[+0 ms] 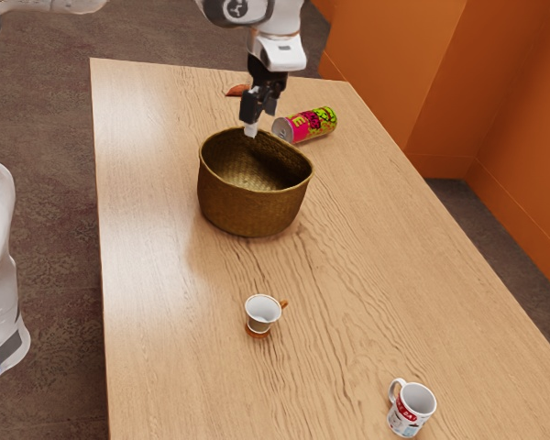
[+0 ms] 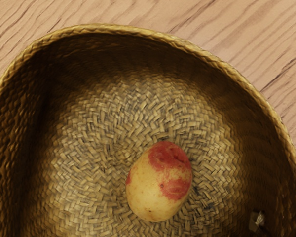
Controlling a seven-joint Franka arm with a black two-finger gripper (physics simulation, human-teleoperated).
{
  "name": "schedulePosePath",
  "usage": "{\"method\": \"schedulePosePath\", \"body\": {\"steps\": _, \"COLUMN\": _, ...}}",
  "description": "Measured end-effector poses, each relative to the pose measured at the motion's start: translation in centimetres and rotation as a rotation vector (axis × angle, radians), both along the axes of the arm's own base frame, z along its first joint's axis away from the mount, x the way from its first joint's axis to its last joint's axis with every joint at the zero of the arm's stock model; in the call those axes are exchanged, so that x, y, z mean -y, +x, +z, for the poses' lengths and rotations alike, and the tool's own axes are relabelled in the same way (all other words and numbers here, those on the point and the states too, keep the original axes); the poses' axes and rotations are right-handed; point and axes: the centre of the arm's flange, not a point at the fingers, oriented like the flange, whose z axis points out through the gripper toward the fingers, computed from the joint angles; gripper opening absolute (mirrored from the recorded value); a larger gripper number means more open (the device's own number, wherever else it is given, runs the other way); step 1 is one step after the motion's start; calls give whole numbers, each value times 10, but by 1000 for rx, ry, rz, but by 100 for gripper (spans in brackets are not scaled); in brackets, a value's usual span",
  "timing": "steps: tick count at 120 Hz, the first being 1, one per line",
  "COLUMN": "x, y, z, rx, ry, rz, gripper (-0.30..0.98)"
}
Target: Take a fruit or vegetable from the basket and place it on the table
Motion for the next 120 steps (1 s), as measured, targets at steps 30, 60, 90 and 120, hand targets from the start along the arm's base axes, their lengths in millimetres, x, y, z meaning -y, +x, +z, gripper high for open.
{"method": "schedulePosePath", "body": {"steps": 30, "x": -4, "y": 4, "z": -53, "rx": -49, "ry": 5, "rz": -102, "gripper": 69}}
{"method": "schedulePosePath", "body": {"steps": 60, "x": -12, "y": 19, "z": -90, "rx": -84, "ry": 12, "rz": -157, "gripper": 69}}
{"method": "schedulePosePath", "body": {"steps": 90, "x": -10, "y": 18, "z": -131, "rx": -134, "ry": 3, "rz": -204, "gripper": 69}}
{"method": "schedulePosePath", "body": {"steps": 120, "x": -10, "y": 23, "z": -155, "rx": -157, "ry": 1, "rz": -232, "gripper": 69}}
